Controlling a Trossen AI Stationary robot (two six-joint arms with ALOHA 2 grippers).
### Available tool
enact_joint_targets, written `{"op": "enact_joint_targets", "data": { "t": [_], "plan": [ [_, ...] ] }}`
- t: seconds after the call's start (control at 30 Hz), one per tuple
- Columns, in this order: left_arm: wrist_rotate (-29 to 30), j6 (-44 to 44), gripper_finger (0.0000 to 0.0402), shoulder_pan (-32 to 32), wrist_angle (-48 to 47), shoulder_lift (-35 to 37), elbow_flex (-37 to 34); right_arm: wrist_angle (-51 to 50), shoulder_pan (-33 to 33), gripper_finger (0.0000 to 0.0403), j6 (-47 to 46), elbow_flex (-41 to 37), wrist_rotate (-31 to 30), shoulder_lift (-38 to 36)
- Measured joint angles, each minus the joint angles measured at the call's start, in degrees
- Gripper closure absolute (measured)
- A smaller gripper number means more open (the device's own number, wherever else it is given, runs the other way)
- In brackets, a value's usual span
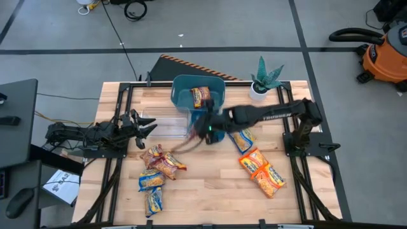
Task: Sort Maruchan noodles
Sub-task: Put the red noodle pack into the green bin, then put the orange noodle pack into the blue bin
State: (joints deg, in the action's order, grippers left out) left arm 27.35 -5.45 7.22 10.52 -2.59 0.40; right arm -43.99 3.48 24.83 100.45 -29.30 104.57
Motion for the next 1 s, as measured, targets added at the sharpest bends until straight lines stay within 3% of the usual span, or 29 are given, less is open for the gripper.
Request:
{"op": "enact_joint_targets", "data": {
  "t": [0.37,0.6,0.67,0.9,1.0],
  "plan": [
    [0.0,-1.4,0.026,0.0,0.0,0.0,0.0,2.5,-19.9,0.0398,5.6,0.7,6.6,0.2],
    [0.0,-1.4,0.026,0.0,-0.1,0.0,0.0,1.2,-29.5,0.0388,-0.4,-1.9,27.4,0.2],
    [0.0,-1.4,0.026,0.0,-0.1,0.0,0.0,0.8,-31.3,0.0373,-1.9,-3.5,30.7,0.3],
    [0.0,-1.4,0.026,0.0,-0.1,0.0,0.0,-0.6,-31.9,0.0296,-5.2,-5.6,25.8,0.3],
    [0.0,-1.4,0.026,0.0,0.0,0.0,0.0,-6.1,-29.9,0.0277,-7.3,-4.3,26.0,0.0]
  ]
}}
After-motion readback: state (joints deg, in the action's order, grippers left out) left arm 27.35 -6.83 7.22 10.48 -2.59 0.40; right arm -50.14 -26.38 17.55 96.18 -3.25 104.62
